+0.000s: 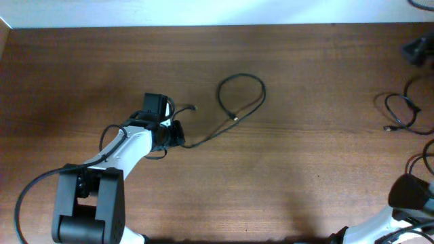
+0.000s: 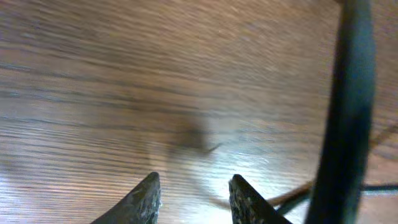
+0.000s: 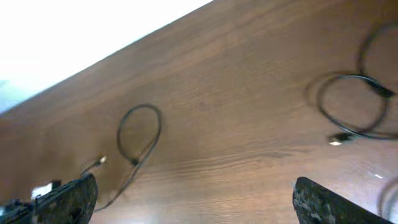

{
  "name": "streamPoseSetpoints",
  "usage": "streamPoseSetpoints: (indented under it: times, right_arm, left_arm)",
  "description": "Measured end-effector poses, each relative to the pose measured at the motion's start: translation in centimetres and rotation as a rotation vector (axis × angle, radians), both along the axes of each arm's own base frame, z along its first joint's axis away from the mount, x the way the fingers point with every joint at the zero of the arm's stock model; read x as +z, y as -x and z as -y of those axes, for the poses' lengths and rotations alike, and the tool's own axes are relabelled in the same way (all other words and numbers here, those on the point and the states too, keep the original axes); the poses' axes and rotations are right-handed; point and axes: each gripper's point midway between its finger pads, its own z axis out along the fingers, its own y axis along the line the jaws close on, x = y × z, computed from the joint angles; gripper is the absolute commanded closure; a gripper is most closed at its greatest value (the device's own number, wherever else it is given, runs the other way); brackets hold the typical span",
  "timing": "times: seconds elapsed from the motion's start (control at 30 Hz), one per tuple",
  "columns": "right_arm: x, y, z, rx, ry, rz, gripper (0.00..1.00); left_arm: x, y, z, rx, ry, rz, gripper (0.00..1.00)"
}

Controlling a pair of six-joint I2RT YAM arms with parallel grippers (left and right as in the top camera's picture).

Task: Untangle cables
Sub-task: 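Reach the right gripper to the cable loop at center and grasp it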

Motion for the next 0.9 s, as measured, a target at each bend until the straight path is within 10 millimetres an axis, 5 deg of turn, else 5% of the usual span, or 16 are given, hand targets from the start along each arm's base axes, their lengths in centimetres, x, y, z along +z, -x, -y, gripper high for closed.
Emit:
streamPoseSetpoints:
  times: [0.1,0.27,0.5,0.9]
  right_arm:
    - [-0.5,-1.2,-5.4,0.143,0.055,-0.023,0.01]
    - [-2.2,-2.1,-11.1,0.188,0.126,-0.108,0.01]
    - [-11.1,-5.7,-16.6,0.177,0.088,-0.371,0.01]
    - [-23.4,-7.3,-25.2,0.221,0.090,-0.641,0.01]
  left_arm:
    - [0.3,0.5,1.2,-0.025,0.067,-0.021,0.01]
    - [0.3,0.8,1.5,-0.034,0.084,-0.033,0.01]
    - [0.3,1.0,1.5,-0.035,0.086,-0.039,0.01]
    - [0.3,0.9,1.5,-0.034,0.083,-0.038,0.01]
